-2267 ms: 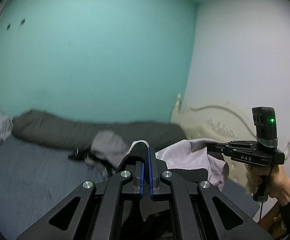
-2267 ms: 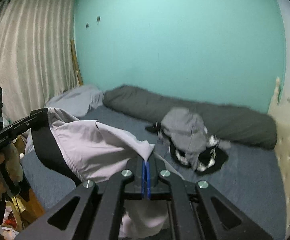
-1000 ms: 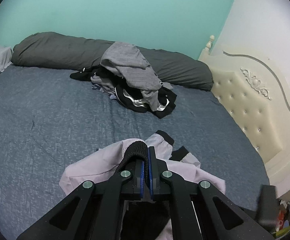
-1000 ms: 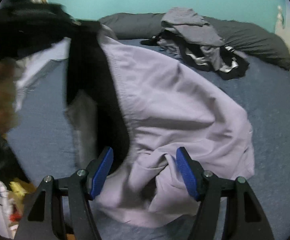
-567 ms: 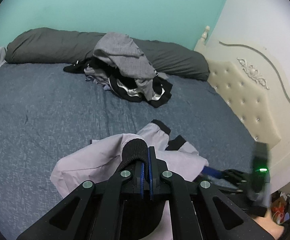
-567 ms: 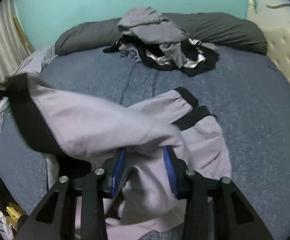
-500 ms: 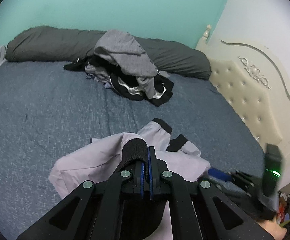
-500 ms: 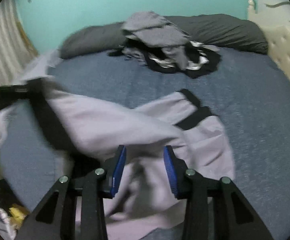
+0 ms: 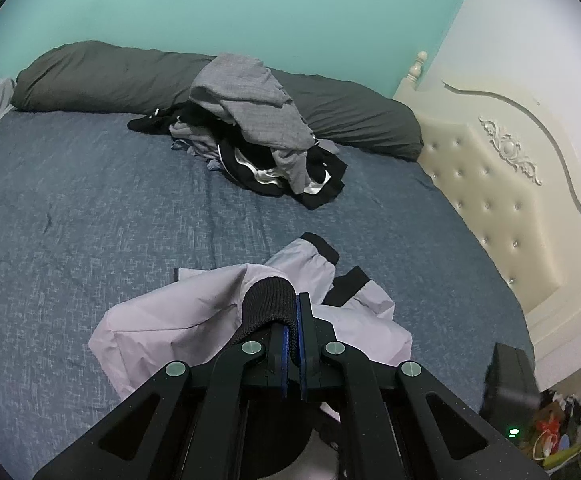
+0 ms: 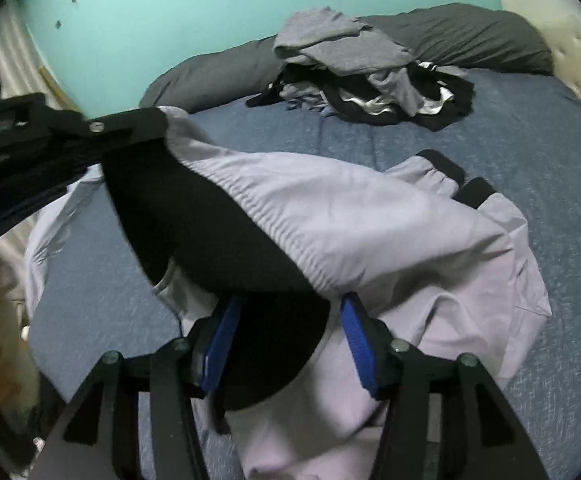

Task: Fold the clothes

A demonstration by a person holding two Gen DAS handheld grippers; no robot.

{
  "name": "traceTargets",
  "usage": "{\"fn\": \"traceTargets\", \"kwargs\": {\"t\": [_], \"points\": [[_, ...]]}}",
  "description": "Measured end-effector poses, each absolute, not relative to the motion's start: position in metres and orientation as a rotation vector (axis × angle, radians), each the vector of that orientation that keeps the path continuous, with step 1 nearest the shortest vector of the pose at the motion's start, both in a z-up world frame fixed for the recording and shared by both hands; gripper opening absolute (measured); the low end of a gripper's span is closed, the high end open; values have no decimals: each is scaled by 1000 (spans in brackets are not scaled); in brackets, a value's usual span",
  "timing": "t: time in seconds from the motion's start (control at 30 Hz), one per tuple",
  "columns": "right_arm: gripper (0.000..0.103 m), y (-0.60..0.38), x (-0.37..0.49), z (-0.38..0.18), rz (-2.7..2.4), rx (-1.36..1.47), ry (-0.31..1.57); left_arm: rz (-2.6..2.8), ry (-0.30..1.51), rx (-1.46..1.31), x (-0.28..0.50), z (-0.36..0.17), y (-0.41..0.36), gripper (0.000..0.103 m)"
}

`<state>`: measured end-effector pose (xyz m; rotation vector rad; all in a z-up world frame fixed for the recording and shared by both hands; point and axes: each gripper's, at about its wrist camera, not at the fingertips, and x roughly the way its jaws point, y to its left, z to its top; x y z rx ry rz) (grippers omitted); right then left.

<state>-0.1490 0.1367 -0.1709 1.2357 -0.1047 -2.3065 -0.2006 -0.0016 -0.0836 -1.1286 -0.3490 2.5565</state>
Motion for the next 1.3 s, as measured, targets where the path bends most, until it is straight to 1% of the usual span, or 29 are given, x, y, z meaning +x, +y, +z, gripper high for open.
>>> {"fn": "traceTargets", "kwargs": {"t": [0.07,0.17,0.27,0.4,0.5,0.6,0.77,0.8,0.83,0.87,0.9,0.93,0.97,1.0,1.03,1.07,1.1,1.17,1.27,1.3], "points": [[54,133,-152,-171,-2354,1225,-76,2553,-355,-1129,-198,-83,-2,3],[54,143,-161,-168,-2437,1215,-102,2545,-346,-1121,-193,-82,-1,3],[54,155,-171,-163,-2512,1197,-88,2543,-347,-1115,-190,-82,-2,3],[51,166,-175,-157,-2540,1139,-9,2526,-347,-1111,-187,-82,0,3],[51,173,-185,-164,-2539,1197,25,2505,-350,-1109,-185,-82,5,3],[53,178,-189,-178,-2513,1273,-13,2504,-329,-1099,-183,-80,12,3],[54,181,-187,-188,-2545,1280,0,2495,-325,-1092,-181,-78,15,3],[50,183,-187,-185,-2544,1255,-1,2490,-317,-1092,-179,-79,15,3],[44,184,-186,-182,-2542,1229,-2,2485,-309,-1092,-178,-79,14,4],[30,186,-185,-179,-2540,1203,-3,2478,-304,-1093,-176,-80,14,5],[20,185,-184,-176,-2535,1179,18,2466,-308,-1098,-175,-82,12,6],[16,183,-183,-172,-2528,1157,47,2461,-303,-1101,-173,-84,11,6],[14,180,-182,-169,-2520,1136,78,2455,-291,-1108,-171,-86,10,8],[12,179,-184,-167,-2504,1131,90,2456,-270,-1116,-168,-88,9,13],[12,178,-186,-165,-2487,1128,100,2459,-236,-1117,-164,-90,8,16],[10,179,-188,-164,-2475,1126,98,2462,-205,-1119,-160,-91,7,23],[9,180,-190,-164,-2469,1126,100,2464,-184,-1121,-158,-92,5,34],[9,184,-194,-165,-2448,1142,93,2470,-123,-1137,-151,-97,1,44],[8,184,-190,-163,-2419,1101,106,2522,5,-1127,-142,-104,-8,45],[8,183,-188,-162,-2415,1089,126,2524,17,-1136,-143,-108,-12,45]]}}
